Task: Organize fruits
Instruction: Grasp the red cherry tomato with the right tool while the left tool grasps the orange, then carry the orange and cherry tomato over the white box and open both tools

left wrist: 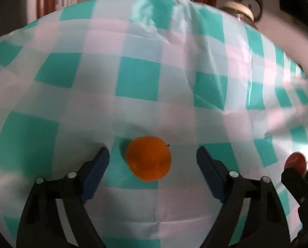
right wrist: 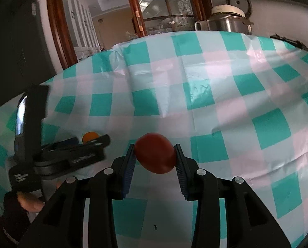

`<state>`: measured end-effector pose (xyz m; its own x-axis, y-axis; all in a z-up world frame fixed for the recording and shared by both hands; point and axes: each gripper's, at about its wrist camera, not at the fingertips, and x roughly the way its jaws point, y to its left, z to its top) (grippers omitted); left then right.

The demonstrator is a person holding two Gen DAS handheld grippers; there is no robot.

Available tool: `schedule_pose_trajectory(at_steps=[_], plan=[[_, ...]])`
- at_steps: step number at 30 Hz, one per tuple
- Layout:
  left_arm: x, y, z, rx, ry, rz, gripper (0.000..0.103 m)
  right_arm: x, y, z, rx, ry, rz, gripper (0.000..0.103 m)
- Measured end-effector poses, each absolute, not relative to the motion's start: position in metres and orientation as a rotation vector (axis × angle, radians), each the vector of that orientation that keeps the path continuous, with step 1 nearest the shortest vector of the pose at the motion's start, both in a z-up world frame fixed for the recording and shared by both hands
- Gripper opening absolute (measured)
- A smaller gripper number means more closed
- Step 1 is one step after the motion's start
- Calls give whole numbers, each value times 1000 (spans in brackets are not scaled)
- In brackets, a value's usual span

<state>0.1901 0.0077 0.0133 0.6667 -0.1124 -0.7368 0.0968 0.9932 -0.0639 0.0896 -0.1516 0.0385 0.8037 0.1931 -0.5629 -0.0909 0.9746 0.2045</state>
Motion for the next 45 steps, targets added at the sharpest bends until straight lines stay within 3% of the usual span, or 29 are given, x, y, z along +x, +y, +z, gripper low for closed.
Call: schedule_pose_trajectory(at_steps=[2, 6, 24, 31, 45], plan=[[195, 8, 11, -22, 851, -121, 74, 89, -148, 39, 157, 618, 160, 38], [200, 14, 6, -45, 888, -119, 45, 87, -141, 39, 114, 609, 150, 38], [171, 39, 23, -245, 825, -190, 45, 88, -191, 28, 409, 659, 94, 38], [81, 13, 45, -123, 819, -257, 45, -9, -198, 59, 372, 643, 92, 38], [-88, -94, 34, 178, 811, -515, 45, -194, -265, 61, 337, 605, -17, 38]])
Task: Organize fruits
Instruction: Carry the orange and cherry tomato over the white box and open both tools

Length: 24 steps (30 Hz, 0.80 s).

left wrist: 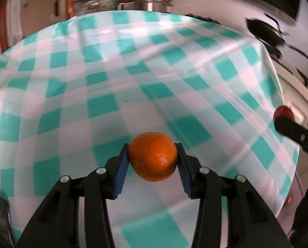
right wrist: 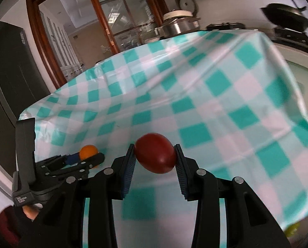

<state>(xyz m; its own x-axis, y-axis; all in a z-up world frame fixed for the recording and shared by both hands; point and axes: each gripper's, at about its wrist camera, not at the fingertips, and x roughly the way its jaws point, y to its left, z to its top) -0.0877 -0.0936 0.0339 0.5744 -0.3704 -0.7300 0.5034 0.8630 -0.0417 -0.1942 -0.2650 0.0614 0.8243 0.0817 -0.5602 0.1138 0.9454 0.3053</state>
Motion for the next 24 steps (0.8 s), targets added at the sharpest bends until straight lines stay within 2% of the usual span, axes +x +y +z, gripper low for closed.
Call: schedule_pose_trajectory(at_steps=[18, 24], plan=[[-214, -218, 36, 481, 734, -801, 45, -378, -382, 10, 421, 620, -310, 38], [-267, -259, 31, 594, 702, -935, 45, -422, -412, -14, 425, 691, -398, 38]])
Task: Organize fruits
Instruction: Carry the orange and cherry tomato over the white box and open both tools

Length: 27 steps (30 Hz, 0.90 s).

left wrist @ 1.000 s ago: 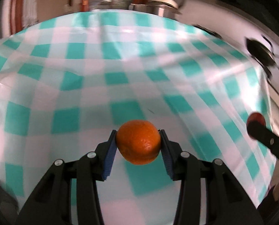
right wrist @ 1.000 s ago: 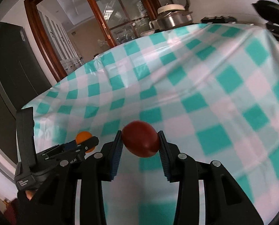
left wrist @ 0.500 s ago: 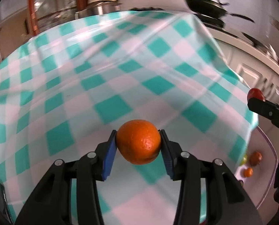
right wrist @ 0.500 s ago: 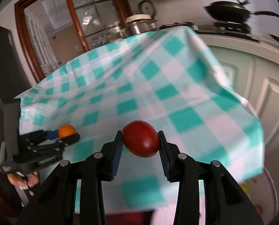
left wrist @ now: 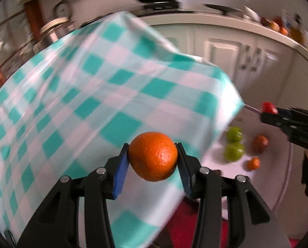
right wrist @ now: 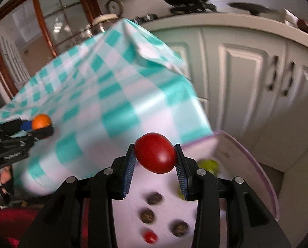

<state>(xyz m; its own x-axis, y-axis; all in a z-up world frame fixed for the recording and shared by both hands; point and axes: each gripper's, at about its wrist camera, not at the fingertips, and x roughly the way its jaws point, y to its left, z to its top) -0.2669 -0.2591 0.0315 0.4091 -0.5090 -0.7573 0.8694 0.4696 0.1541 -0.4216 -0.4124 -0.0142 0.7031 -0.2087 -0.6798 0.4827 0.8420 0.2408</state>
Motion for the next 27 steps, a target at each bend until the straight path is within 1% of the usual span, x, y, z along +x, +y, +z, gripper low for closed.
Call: schedule_pose_trajectory(at_steps=[5, 11, 13, 16, 21, 27], plan=[[-324, -289, 14, 723, 680, -1138, 45, -431, -428, -40, 362, 827, -425, 38], [-365, -320, -38, 883, 771, -1333, 45, -413, -438, -88, 271, 1052, -443, 38], [-368, -329, -57, 933, 816, -1350, 45, -413, -432, -108, 241, 1122, -425, 38], [-363, -345, -96, 992, 947, -1351, 45, -420, -424, -130, 255, 1185, -375, 38], [-348, -380, -147, 978, 1106, -1310, 45, -419, -427, -150, 242, 1250, -390, 38], [-358, -395, -178, 986, 1162, -1332, 45, -403, -443, -179, 198, 1384, -399, 38]])
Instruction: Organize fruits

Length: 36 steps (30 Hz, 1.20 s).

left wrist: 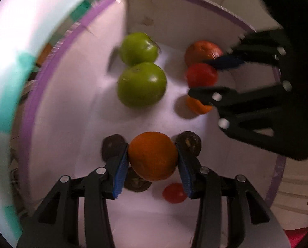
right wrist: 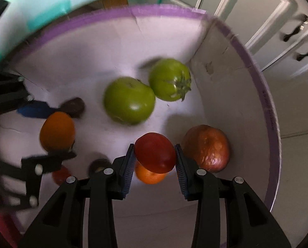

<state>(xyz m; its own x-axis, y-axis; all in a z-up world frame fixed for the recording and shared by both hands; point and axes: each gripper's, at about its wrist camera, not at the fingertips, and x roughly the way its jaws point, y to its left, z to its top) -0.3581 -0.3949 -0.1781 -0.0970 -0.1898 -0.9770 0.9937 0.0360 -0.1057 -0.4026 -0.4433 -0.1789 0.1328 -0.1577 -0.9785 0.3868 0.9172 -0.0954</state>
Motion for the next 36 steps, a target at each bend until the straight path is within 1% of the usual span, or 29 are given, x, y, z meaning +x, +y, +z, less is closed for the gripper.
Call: schedule_pose_trajectory(at_steps=[3, 6, 13, 14, 15, 16, 18, 19, 20, 21, 22, 23, 24, 25, 26, 27, 29, 30, 31, 33, 34, 36], plan=[[-361, -395, -188, 1011, 1165, -1332, 45, -392, -448, -191, 187, 1435, -388, 38], [-357, -396, -185, 971, 1170, -1346, 45, -391, -448, -198, 196, 1453, -387, 38], [-353, -388, -183, 971, 1151, -1327, 46, -390, -454, -192, 246, 1413, -426, 39], [-355, -391, -183, 968, 1146, -1327, 48, -393, -456, -189, 261, 1395, -435, 39], [-355, -387, -179, 957, 1129, -1332, 52, -396, -457, -186, 274, 1380, -441, 40], [-356, -385, -175, 949, 1120, -1336, 53, -400, -462, -180, 303, 1347, -453, 42], [-355, -379, -168, 923, 1109, -1344, 55, -408, -465, -170, 359, 1281, -466, 55], [-354, -376, -163, 912, 1102, -1344, 57, -412, -466, -166, 376, 1260, -476, 58], [-353, -371, -155, 896, 1081, -1350, 63, -417, -465, -159, 389, 1235, -490, 61], [-351, -365, -146, 871, 1058, -1363, 66, -424, -464, -149, 402, 1195, -509, 62], [-350, -358, -131, 828, 1014, -1386, 66, -433, -462, -137, 413, 1144, -527, 64], [-350, -349, -112, 789, 954, -1413, 70, -442, -458, -120, 413, 1079, -545, 67], [-350, -339, -92, 755, 897, -1439, 79, -448, -454, -109, 401, 1034, -554, 70], [-351, -327, -69, 706, 819, -1463, 82, -459, -445, -86, 358, 937, -576, 72], [-355, -319, -44, 654, 742, -1482, 84, -469, -435, -65, 307, 855, -606, 81], [-354, -310, -24, 616, 684, -1495, 91, -483, -420, -37, 232, 741, -654, 87], [-357, -287, 24, 533, 542, -1498, 101, -504, -397, -1, 142, 557, -704, 87], [-357, -279, 36, 507, 504, -1493, 102, -513, -390, 11, 125, 507, -719, 87], [-358, -269, 55, 471, 462, -1476, 102, -518, -384, 21, 130, 483, -729, 87], [-358, -261, 74, 454, 447, -1420, 102, -518, -377, 26, 162, 512, -726, 87], [-358, -260, 78, 460, 460, -1390, 102, -514, -376, 20, 186, 555, -733, 87], [-356, -268, 68, 508, 528, -1343, 102, -506, -375, -2, 221, 624, -750, 87]])
